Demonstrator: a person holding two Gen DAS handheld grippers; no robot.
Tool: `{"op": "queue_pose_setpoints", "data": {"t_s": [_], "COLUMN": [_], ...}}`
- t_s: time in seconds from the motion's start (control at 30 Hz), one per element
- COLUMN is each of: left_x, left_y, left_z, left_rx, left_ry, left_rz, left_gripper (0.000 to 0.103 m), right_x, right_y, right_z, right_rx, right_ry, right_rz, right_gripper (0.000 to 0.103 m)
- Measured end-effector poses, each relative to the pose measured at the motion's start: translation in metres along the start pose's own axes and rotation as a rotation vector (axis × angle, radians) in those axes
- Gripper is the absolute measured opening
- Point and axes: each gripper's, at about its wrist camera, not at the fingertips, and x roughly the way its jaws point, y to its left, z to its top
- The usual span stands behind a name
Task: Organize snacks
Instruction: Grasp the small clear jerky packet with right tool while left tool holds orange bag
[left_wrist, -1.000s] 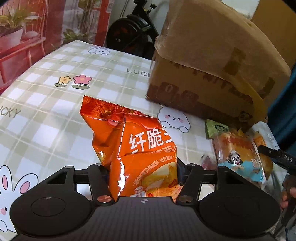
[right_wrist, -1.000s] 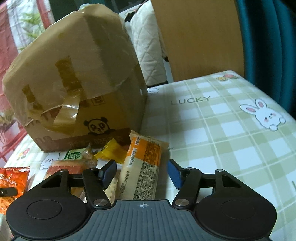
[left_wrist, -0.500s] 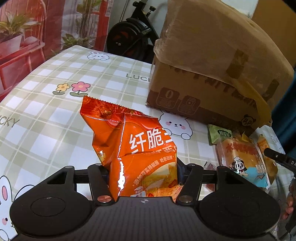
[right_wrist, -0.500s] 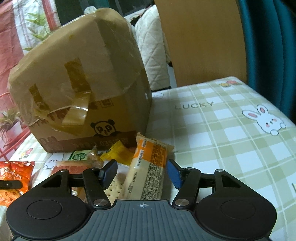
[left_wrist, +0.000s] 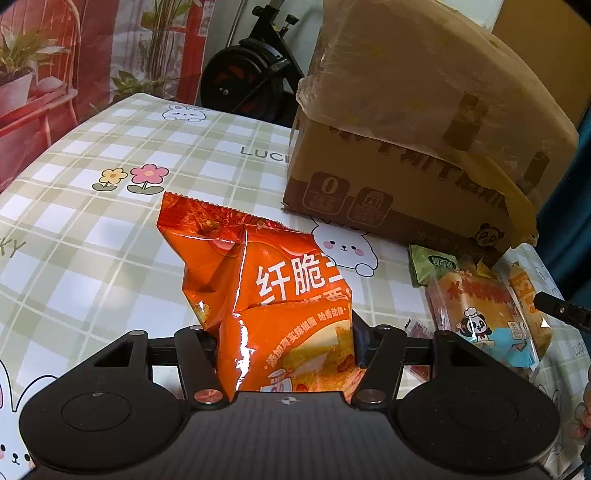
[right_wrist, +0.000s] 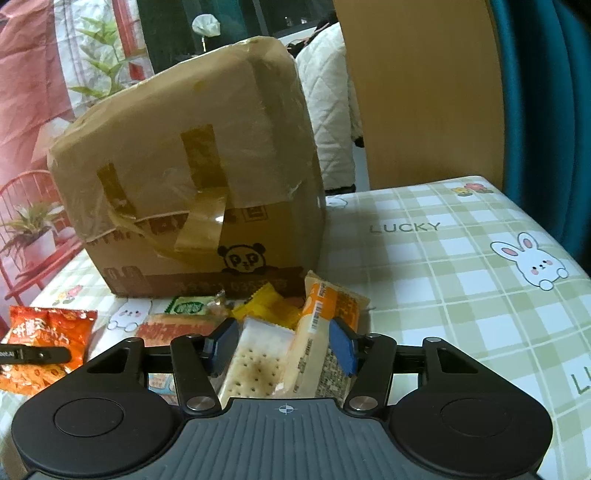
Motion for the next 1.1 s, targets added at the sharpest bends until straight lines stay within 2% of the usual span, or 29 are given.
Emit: {"op": "queue_pose_setpoints", "data": {"t_s": [0.2, 0.43, 0.57, 0.67, 0.77, 0.87, 1.1], "left_x": [0.001, 0.0, 0.0, 0.0, -0.001, -0.001, -0.001], "left_y": [0.002, 0.004, 0.004, 0.005, 0.005, 0.007, 0.008], "left_z": [-0.002, -0.004, -0.004, -0.005, -0.005, -0.006, -0.006], "left_rx": [-0.005, -0.005, -0.01, -0.012, -0.013, -0.016, -0.011], "left_ry": [-0.009, -0.017, -0.02, -0.023, -0.024, -0.026, -0.03], "left_rz": [-0.015, -0.019, -0.022, -0.025, -0.028, -0.035, -0.04], "left_gripper": [0.062, 0.062, 0.062, 0.062, 0.062, 0.062, 0.062], "right_x": [-0.001, 0.001, 0.014, 0.026, 0.042, 0.053, 0.047], "right_y": [-0.002, 0.016, 0.031, 0.042, 0.054, 0.055, 0.063], "right_z": [0.0, 0.01, 0.021, 0.028, 0.03, 0.03, 0.021], "right_rx": [0.032, -0.036, -0.118, -0.171, -0.214, -0.189, -0.142], "right_ry": [-0.003, -0.007, 0.024, 0.052, 0.091, 0.121, 0.185], "right_rz": [-0.013, 0.026, 0.057, 0.084, 0.076, 0.078, 0.165], "right_gripper": [0.05, 0.04, 0.027, 0.021, 0.019, 0.019, 0.019]}}
